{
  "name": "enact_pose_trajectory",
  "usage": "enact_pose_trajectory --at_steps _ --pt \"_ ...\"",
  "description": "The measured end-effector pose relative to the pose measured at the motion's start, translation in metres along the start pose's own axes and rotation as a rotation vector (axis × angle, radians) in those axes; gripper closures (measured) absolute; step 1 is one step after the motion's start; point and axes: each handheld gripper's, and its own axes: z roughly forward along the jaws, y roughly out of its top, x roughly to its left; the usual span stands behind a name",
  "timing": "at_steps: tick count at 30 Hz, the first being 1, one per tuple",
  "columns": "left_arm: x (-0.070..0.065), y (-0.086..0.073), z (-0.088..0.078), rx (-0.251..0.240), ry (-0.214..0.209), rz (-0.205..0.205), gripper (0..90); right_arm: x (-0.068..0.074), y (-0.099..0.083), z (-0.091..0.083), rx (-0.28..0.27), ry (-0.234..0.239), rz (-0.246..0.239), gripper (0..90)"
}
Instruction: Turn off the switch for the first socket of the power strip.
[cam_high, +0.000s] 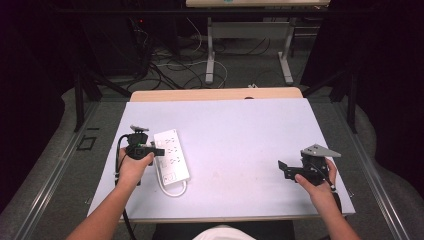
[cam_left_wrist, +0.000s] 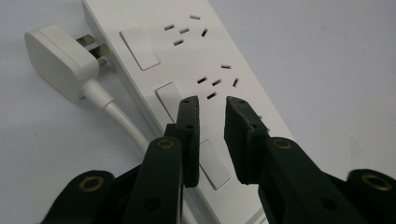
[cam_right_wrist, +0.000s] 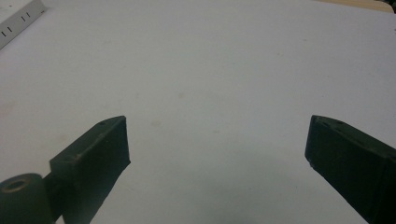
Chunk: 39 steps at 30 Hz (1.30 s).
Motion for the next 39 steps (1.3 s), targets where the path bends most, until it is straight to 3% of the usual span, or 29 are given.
enact_pose_trajectory --at_steps 11,17,23,27,29,34,39 --pt "-0.008 0.000 -0.008 -0.037 -0.016 0.032 58.9 -0.001 0.000 0.000 -0.001 -0.001 -0.006 5.8" --pt "-0.014 -0.003 -0.013 -0.064 -0.012 0.080 51.2 0.000 0.000 -0.001 0.003 0.004 -0.004 5.8" --pt "-0.018 -0.008 -0.015 -0.134 -0.004 0.143 46.6 -0.001 0.000 -0.002 -0.003 -0.001 -0.006 5.8" --pt "-0.017 -0.009 -0.017 -0.154 -0.022 0.178 43.2 -0.002 0.000 -0.003 -0.004 0.000 0.006 5.8" --pt "-0.016 -0.010 -0.018 -0.193 -0.030 0.198 38.2 -0.002 -0.001 -0.004 -0.005 -0.008 0.014 5.9" --pt "-0.016 -0.014 -0.021 -0.221 -0.032 0.193 28.1 -0.005 -0.003 -0.006 -0.001 -0.012 0.025 5.9" --pt "-0.016 -0.019 -0.025 -0.253 -0.062 0.168 18.0 -0.006 -0.003 -0.008 -0.012 -0.020 0.020 5.9"
